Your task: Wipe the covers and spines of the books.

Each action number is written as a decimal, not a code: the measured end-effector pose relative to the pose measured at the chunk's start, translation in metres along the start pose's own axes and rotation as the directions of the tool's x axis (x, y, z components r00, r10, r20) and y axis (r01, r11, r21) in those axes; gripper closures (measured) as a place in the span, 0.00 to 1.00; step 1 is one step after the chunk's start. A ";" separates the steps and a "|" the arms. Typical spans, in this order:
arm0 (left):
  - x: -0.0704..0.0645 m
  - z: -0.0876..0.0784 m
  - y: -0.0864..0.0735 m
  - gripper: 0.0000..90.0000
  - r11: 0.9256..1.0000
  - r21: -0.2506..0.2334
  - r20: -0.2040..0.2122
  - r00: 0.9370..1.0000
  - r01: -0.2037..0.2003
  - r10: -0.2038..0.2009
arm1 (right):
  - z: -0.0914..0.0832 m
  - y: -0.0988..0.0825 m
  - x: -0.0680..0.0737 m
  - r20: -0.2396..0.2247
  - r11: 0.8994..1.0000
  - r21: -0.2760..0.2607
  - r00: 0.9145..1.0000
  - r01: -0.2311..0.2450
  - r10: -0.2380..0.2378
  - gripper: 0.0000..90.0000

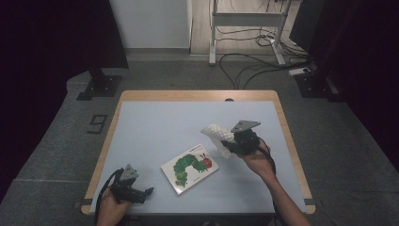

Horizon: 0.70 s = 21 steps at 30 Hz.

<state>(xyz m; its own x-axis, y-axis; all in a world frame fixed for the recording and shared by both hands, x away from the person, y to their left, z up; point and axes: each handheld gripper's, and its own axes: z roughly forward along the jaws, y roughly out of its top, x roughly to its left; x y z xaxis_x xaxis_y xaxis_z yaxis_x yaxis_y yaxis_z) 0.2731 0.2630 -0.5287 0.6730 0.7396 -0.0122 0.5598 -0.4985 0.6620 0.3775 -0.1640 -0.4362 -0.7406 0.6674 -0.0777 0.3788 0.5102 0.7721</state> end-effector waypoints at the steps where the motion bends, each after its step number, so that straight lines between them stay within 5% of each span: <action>1: 0.000 0.000 0.000 0.00 1.000 0.000 0.000 1.000 -0.001 0.001 | -0.002 -0.001 -0.002 0.004 1.000 0.000 1.000 -0.004 0.004 0.66; 21: 0.000 0.000 0.000 0.00 1.000 0.001 0.001 1.000 0.000 0.000 | -0.036 -0.029 -0.036 0.094 0.998 0.010 0.993 -0.066 0.065 0.66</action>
<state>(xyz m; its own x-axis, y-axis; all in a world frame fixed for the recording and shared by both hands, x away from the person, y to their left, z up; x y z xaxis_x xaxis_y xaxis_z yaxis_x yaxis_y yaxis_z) 0.2731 0.2630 -0.5286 0.6730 0.7396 -0.0129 0.5606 -0.4985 0.6612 0.3728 -0.2225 -0.4333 -0.6590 0.7472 -0.0863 0.4327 0.4705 0.7690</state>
